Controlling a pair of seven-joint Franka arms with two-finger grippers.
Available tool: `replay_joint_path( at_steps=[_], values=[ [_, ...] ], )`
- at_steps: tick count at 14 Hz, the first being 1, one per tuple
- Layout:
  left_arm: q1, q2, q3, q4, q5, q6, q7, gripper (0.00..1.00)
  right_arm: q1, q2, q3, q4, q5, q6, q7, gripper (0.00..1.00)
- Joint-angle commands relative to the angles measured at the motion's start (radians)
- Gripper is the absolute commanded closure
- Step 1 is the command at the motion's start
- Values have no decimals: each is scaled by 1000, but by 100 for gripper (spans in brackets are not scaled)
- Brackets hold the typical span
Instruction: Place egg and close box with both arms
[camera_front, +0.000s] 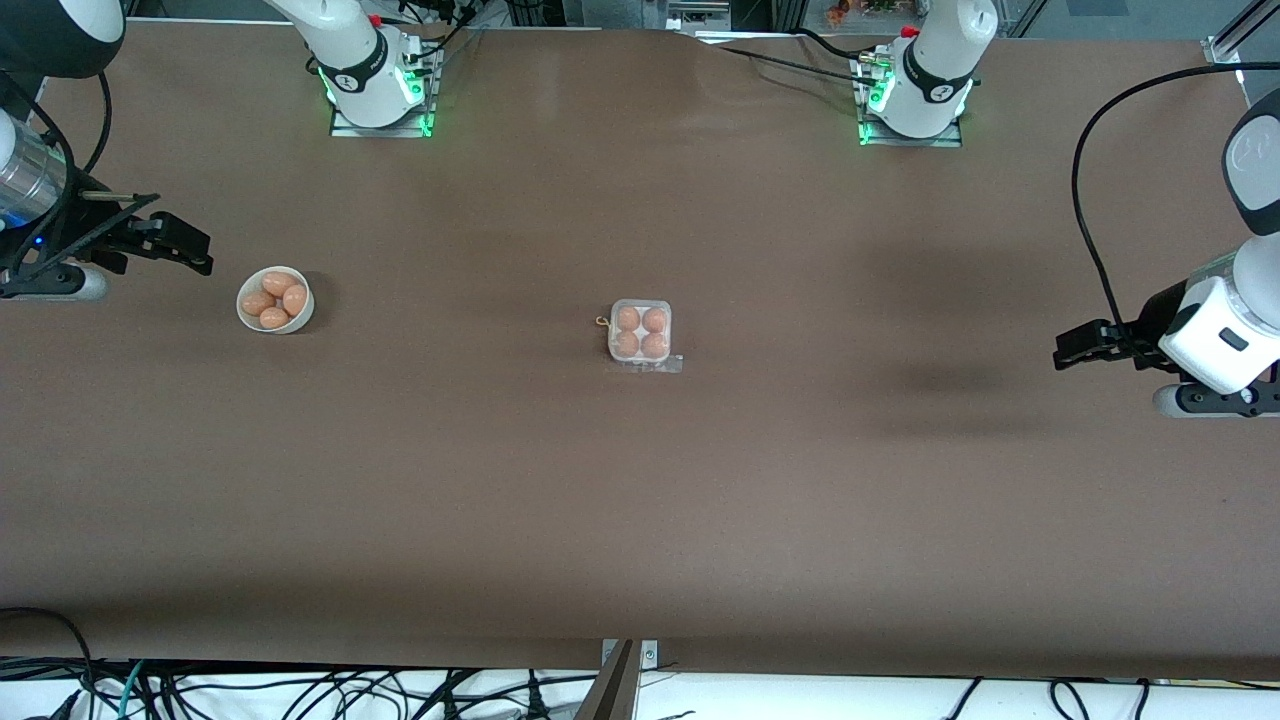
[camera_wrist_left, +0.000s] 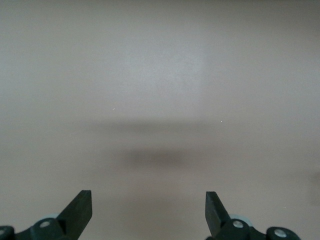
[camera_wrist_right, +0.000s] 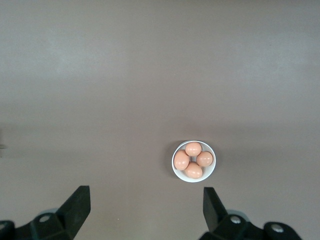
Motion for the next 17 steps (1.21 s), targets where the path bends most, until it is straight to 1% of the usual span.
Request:
replay_joint_path(
  at_steps=[1,17],
  values=[
    [-10,-33,8,-36,-21,18,-10,0,-3,-9,3,-5,3,-5,-10,0],
    [-5,-73,3,-33,-21,15,-10,0,-4,-11,2,-5,3,-23,-8,0]
  ],
)
